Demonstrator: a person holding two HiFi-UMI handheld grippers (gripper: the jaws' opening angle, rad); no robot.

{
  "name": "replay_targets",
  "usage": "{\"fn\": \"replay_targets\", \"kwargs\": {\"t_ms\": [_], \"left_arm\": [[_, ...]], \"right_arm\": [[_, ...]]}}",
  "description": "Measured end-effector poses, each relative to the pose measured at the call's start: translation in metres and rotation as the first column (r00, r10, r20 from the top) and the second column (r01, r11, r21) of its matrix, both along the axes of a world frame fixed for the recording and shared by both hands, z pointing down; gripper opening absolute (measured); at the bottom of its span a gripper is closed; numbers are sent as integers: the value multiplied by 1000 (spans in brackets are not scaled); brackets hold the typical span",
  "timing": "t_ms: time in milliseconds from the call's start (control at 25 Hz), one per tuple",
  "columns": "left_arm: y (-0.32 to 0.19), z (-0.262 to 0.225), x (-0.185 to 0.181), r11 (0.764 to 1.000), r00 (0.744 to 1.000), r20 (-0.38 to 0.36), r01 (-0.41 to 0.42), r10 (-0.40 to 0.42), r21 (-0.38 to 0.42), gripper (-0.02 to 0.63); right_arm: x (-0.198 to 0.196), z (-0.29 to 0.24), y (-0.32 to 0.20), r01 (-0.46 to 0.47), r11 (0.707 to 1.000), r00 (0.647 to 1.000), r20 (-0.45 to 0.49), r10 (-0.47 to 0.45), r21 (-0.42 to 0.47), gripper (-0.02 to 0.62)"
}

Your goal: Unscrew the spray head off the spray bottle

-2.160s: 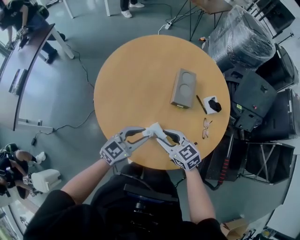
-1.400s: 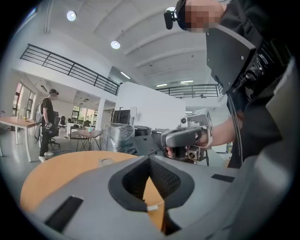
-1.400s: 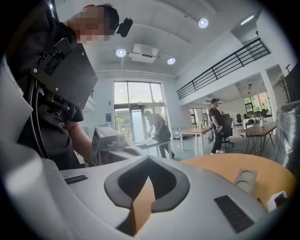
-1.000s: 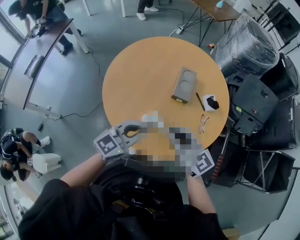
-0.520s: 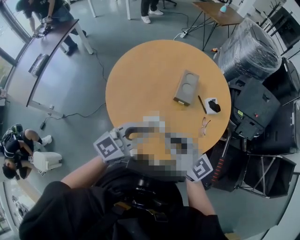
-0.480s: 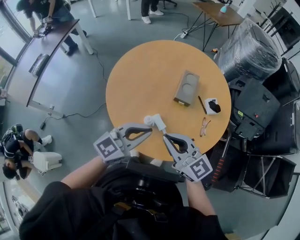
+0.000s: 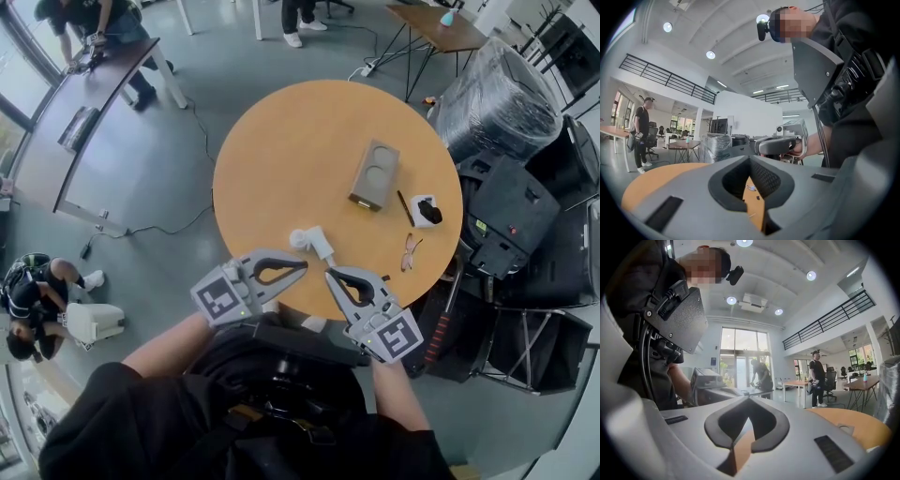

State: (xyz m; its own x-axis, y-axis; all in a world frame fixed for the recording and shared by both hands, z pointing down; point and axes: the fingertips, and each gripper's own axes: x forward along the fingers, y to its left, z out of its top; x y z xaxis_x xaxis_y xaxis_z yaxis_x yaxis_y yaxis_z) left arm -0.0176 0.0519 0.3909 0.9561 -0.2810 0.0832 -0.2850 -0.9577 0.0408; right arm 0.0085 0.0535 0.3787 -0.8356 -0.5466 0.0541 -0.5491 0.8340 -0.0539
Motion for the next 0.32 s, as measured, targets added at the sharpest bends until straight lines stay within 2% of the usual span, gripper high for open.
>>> {"fn": "replay_targets", "kwargs": {"t_ms": [320], "left_arm": [[2, 3, 2, 1000, 1000, -19, -4, 3, -30, 6]], "right_arm": [[1, 1, 1, -12, 1000, 1000, 25, 12, 11, -3]]}}
